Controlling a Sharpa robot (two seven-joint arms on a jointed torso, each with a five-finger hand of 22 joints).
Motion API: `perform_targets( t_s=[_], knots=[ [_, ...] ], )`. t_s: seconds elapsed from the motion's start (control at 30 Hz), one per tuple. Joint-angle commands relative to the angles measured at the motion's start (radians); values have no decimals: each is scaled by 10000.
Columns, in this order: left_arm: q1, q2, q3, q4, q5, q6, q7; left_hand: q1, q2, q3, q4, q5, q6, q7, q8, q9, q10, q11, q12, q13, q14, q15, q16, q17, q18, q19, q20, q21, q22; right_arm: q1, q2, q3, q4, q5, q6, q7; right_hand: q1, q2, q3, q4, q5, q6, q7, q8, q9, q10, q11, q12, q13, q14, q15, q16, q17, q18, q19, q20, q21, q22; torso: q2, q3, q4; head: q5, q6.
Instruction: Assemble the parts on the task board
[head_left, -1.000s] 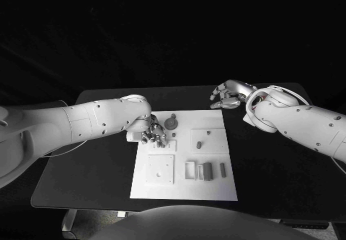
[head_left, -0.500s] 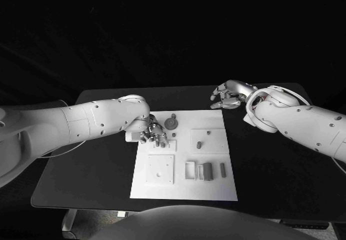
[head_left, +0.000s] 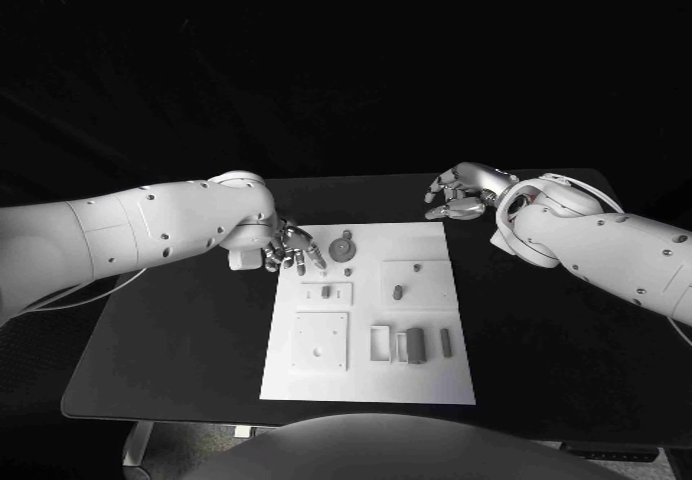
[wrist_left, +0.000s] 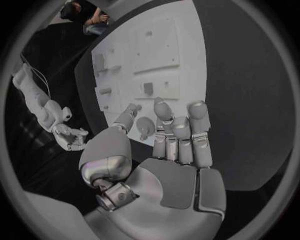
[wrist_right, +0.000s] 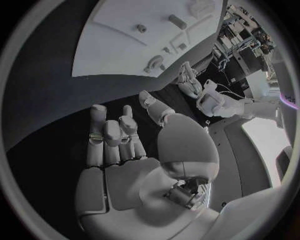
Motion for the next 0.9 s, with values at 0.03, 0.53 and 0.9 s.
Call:
perform_targets(
  t_s=[0.03,0.53,0.9],
  knots=[
    [279,-114,51,-28,291,-478,300,72,233,38,-177,-17,-303,128,-171,-91,-320,121,-244,-120,-252,99,-289,-136,249,-272,23,-253,-112,1,-39,5,-12,-30,83,22,52,45,-36,-30,-16,13,91,-67,12,-147,81,-54,-10,51,-4,-62,-5,169,13,-76,-64,107,6,-7,-1,31,96],
    [438,1041,200,-2408,-463,-1135,909,1128,594,169,-201,329,-1720,853,-1034,-879,-960,836,-1690,-1088,-702,817,-1860,-1097,107,-819,433,-1464,-862,0,48,5,-66,-30,137,-3,46,49,-39,-22,-16,5,94,-75,13,-150,84,-48,-14,50,-1,-60,-3,169,15,-74,-63,108,53,-1,-47,55,294],
    [20,1792,194,-3372,-1701,-590,975,658,138,88,250,37,-1697,844,-1009,-1052,-926,825,-1778,-1167,-695,815,-1914,-1133,159,-786,452,-1596,-922,0,94,5,-54,-30,149,-5,39,56,-40,-14,-16,1,96,-78,15,-152,86,-44,-16,50,0,-58,-2,168,16,-72,-63,109,89,-5,-94,51,361]
  ],
)
